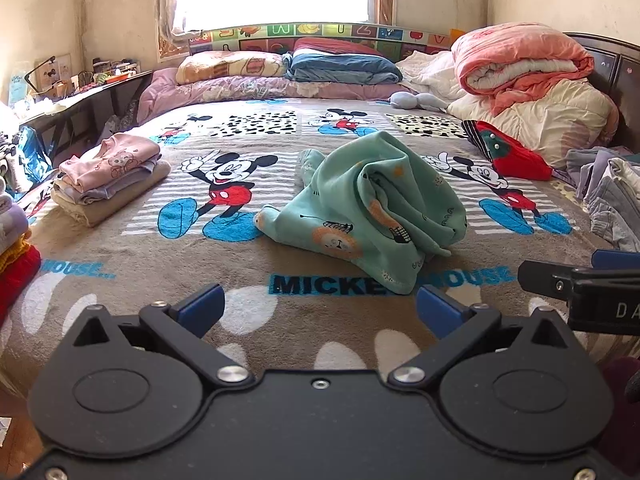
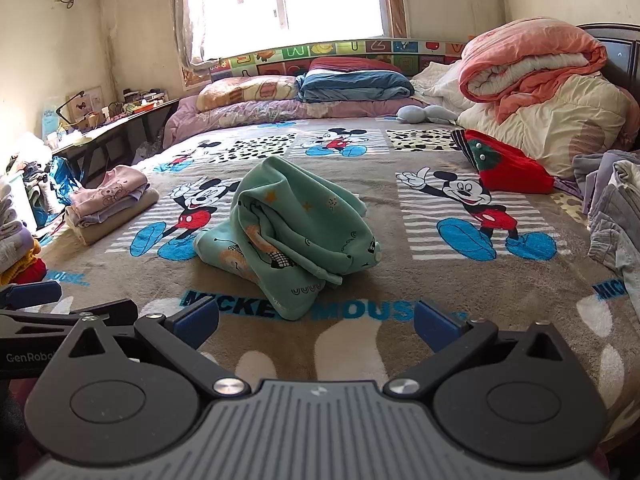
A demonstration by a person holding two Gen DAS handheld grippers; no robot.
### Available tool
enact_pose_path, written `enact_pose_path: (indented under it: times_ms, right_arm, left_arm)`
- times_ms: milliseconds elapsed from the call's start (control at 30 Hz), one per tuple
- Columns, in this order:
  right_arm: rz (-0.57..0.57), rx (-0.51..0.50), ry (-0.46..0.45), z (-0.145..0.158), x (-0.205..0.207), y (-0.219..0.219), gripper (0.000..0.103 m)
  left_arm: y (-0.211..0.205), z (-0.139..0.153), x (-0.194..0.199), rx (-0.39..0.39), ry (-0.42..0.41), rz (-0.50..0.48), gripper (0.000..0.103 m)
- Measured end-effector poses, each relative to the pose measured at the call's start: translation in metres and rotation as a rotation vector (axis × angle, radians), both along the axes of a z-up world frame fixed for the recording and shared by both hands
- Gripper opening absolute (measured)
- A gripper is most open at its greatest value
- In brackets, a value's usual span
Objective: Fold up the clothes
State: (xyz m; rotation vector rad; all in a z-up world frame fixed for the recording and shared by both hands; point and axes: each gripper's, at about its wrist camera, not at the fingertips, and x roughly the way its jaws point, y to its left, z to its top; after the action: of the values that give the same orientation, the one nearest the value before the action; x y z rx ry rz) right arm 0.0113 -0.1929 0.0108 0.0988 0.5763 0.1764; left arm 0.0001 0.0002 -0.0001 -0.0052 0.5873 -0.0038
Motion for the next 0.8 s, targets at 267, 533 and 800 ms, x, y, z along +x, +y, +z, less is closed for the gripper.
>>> enact_pose_path:
  times_ms: [267,533,800]
  right_arm:
    - [0.001,0.008,0.003,0.0018,-0.0014,0.0001,0.103]
    - [0.001,0.004,0.003,0.0004,-0.0031,0.0,0.103]
    - [-0.001,0.004,0.003,0.0006,-0.0033,-0.0007,0.103]
  left_arm:
    - [0.0032,-0.0021,0.0018,0.005,0.015,0.01,0.103]
    - [0.0027,-0.0042,0.004,0.004,0.021,0.007,0.103]
    - [0.0049,-0.003,0.0029,-0.007,0.02,0.008,0.103]
